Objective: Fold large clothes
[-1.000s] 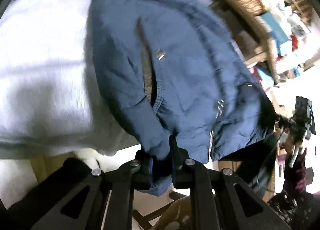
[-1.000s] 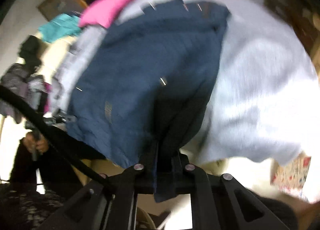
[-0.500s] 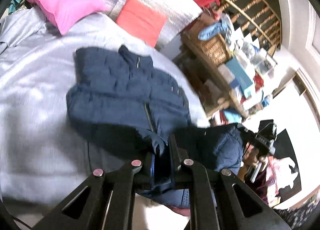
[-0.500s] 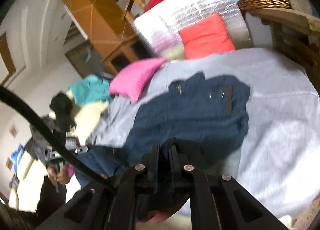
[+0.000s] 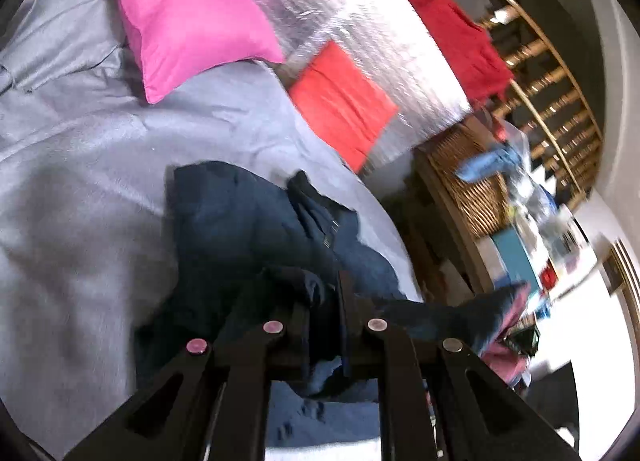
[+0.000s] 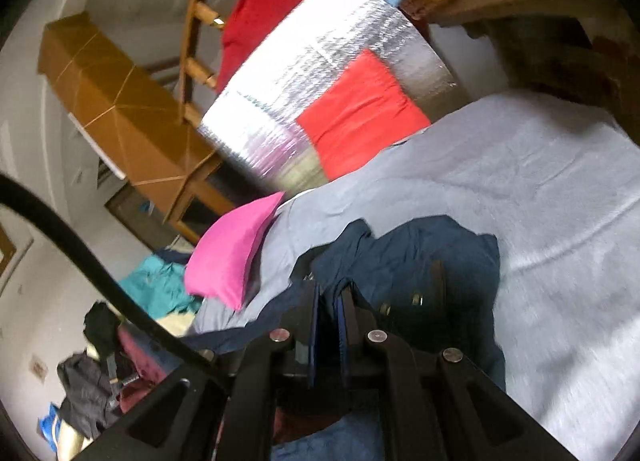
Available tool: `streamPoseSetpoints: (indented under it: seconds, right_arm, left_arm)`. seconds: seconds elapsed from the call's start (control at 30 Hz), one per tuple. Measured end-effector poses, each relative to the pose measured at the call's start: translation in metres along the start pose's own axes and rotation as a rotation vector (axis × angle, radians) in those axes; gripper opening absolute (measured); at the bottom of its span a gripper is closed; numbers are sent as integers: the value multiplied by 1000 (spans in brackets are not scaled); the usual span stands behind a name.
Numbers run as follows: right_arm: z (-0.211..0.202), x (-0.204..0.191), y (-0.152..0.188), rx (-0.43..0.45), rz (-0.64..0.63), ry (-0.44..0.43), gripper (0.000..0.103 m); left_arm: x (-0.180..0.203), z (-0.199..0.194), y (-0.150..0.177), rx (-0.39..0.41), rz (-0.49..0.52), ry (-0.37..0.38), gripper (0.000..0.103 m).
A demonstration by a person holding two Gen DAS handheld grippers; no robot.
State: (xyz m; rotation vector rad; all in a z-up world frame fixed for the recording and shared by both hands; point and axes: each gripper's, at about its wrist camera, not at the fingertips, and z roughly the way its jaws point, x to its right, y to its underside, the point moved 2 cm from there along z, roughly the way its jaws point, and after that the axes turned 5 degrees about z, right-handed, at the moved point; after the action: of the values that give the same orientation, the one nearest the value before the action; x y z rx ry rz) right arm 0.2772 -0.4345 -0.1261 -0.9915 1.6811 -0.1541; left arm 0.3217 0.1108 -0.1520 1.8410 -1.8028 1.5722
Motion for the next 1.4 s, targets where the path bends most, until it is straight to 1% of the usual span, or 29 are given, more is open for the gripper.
streamPoseSetpoints:
  seconds: [0.13,0.23,0.33,0.43,0.5,0.57,0.63,0.7,0.8,0.87,0.9,0.97,1.0,1.03,1.07,1.1,1.13,1.17,1.2,1.23,1.27,1.33,1.4]
  right_arm:
    - [47,21,-20,5,30,38,9]
    - [76,39,-35,11,58,71,9]
    - [104,55,-46,-4,75,99,9]
    - [126,63,-53,-12,77,118,9]
    - [136,64,-58,-5,67,131,9]
    - [144,65,-62,1,68,135,9]
    - [152,68,-65,3,65,146,9]
    - [159,73,-65,-5,65,176,9]
    - [167,84,-63,-29,80,212,9]
    - [166,90,-63,-39,115,207,9]
    - [163,94,-63,-38,140,198,13]
    - [156,98,-63,-16,184,178,25]
    - [150,99,-64,13,193,173,51]
    - [143,100,-64,48,205,173,82]
    - [132,101,-64,98,223,168,88]
    - [121,101,-64,147,232,151,88]
    - [112,99,-63,167,225,139,88]
    - [107,97,-62,160,211,153,88]
    - [103,94,-59,136,189,186,88]
    - [101,91,-55,121,167,201,88]
    - [98,87,-50,105,140,218,88]
    - [95,79,-42,69,85,283,87]
    - [95,72,-35,32,45,313,85]
  left_arm:
    - [-20,45,-23,2,-13,-65,12]
    - [-35,65,-38,16,-42,-68,12]
    - [-48,85,-50,3,-75,-77,12]
    - [-51,97,-62,1,-61,-93,12]
    - [-52,101,-69,7,-56,-87,12]
    - [-57,106,-76,8,-71,-83,12]
    - [-64,115,-79,-1,-86,-83,12]
    - [-70,123,-79,-15,-101,-93,13]
    - [-71,130,-78,-26,-116,-97,15]
    - [-73,131,-80,-32,-156,-79,19]
    - [-74,129,-80,-24,-171,-63,25]
    - [-73,126,-79,-7,-210,-40,30]
    - [-72,124,-79,0,-219,-38,32]
    - [-69,120,-78,9,-217,-39,32]
    - [-65,117,-78,18,-214,-39,33]
    - [-63,114,-78,27,-212,-36,34]
    - [-58,110,-78,39,-209,-27,34]
    - [-55,107,-78,49,-209,-18,35]
    - [-52,104,-78,59,-211,-7,51]
    - [-47,98,-78,88,-210,30,70]
    - [-44,92,-77,127,-211,44,95]
    - [-36,70,-74,251,-211,62,96]
    - [-29,53,-73,292,-211,111,97]
